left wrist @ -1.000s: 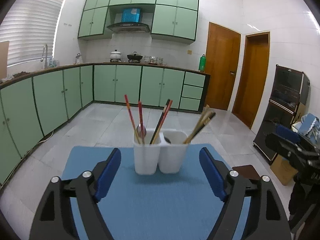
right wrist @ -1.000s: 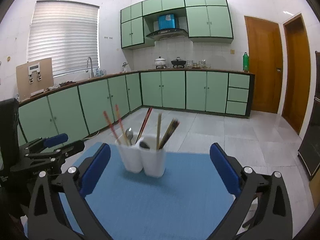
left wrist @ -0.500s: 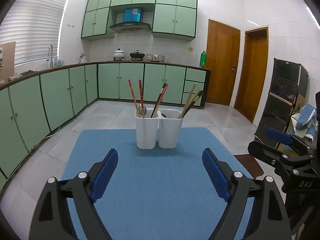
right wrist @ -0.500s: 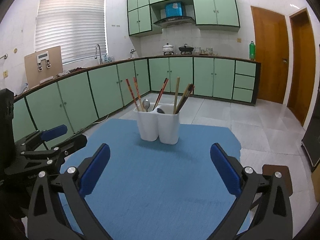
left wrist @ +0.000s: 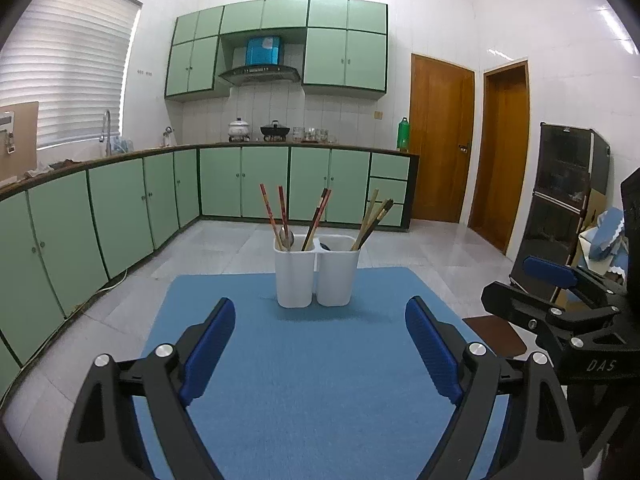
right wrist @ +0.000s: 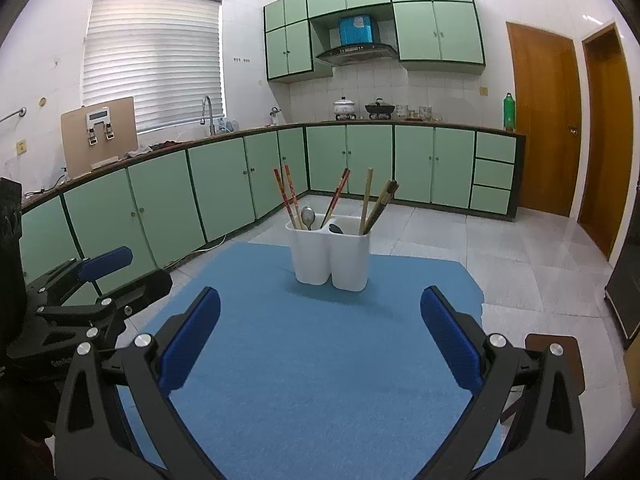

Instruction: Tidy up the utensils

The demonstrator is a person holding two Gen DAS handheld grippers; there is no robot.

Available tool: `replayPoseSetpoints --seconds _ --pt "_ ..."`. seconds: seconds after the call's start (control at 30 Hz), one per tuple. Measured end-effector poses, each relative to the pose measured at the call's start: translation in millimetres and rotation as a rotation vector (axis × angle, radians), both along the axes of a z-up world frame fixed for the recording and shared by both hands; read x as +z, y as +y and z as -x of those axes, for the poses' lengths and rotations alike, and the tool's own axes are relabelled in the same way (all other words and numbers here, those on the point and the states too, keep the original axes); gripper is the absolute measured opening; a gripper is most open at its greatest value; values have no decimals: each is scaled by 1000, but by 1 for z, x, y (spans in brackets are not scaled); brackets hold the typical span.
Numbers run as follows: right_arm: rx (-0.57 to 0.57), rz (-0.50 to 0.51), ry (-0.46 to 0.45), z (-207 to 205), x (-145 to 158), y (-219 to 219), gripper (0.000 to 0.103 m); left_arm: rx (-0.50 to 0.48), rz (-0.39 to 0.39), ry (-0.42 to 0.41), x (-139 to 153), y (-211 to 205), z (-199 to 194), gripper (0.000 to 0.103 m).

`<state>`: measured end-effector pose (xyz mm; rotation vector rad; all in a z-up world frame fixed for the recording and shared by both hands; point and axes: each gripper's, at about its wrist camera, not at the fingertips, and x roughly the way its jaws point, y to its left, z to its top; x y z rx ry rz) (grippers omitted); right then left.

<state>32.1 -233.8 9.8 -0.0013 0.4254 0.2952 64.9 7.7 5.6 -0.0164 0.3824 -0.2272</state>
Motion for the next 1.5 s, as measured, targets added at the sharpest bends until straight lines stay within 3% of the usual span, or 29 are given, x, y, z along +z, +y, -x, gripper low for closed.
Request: replayPoseSetpoints --seconds 0.53,1.5 --pt "3 6 -27 8 9 6 97 9 1 -49 6 2 16 85" --pt "1 6 -29 6 11 7 97 17 0 -57 10 5 21 85"
